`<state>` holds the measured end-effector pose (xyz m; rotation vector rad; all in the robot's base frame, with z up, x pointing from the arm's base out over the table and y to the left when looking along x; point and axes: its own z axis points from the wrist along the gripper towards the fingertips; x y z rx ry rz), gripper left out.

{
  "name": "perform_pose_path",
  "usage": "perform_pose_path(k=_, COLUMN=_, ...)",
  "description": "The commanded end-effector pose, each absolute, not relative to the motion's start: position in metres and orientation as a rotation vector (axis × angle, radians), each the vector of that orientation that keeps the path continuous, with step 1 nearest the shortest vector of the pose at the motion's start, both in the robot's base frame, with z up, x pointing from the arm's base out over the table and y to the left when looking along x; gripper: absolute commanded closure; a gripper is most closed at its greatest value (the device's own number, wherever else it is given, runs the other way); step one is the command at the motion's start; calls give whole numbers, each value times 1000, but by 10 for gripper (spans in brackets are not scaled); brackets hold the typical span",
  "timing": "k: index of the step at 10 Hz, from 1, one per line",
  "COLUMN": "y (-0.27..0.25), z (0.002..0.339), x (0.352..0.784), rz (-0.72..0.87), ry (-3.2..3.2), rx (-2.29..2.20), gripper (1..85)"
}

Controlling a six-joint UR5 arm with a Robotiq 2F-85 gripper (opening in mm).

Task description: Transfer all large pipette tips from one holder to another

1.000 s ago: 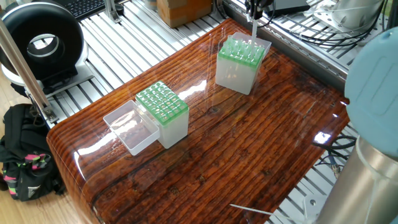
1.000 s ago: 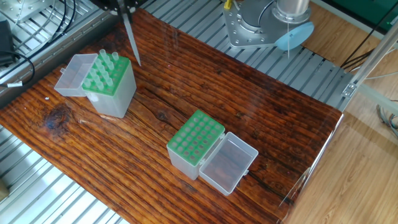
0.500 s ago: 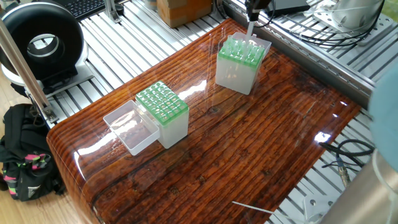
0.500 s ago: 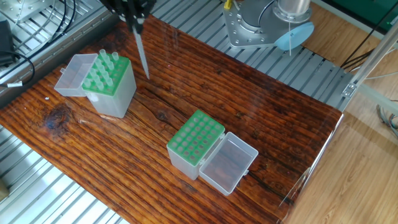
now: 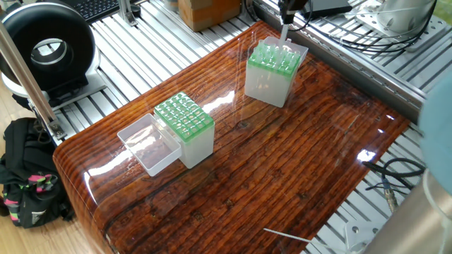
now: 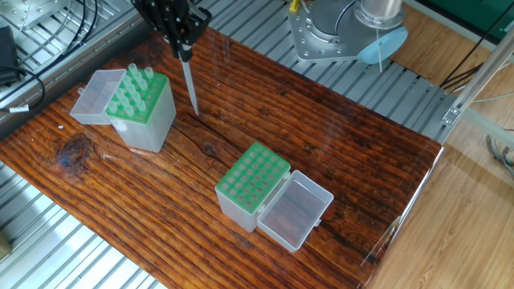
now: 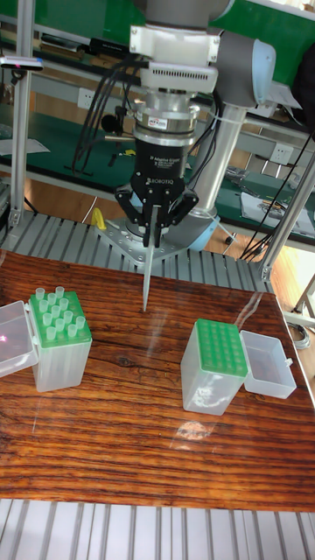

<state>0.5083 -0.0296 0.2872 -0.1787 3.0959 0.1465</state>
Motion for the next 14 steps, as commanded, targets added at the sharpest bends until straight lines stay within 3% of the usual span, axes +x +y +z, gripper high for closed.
perform_pose_path(k=1, y=-52, z=284, x=514, rz=-15, ry=3082, rx=-322, gripper=847)
perform_pose_path(k=6, y=-44, z=287, x=521, rz=2, ry=3048, rx=-411, gripper=847)
perform_pose_path(k=10, y=28, z=325, x=527, rz=10, ry=3104, rx=-245, gripper=847)
perform_pose_path(k=14, y=68, z=331, x=529, rz=85, ry=3104, rx=-141, gripper=847)
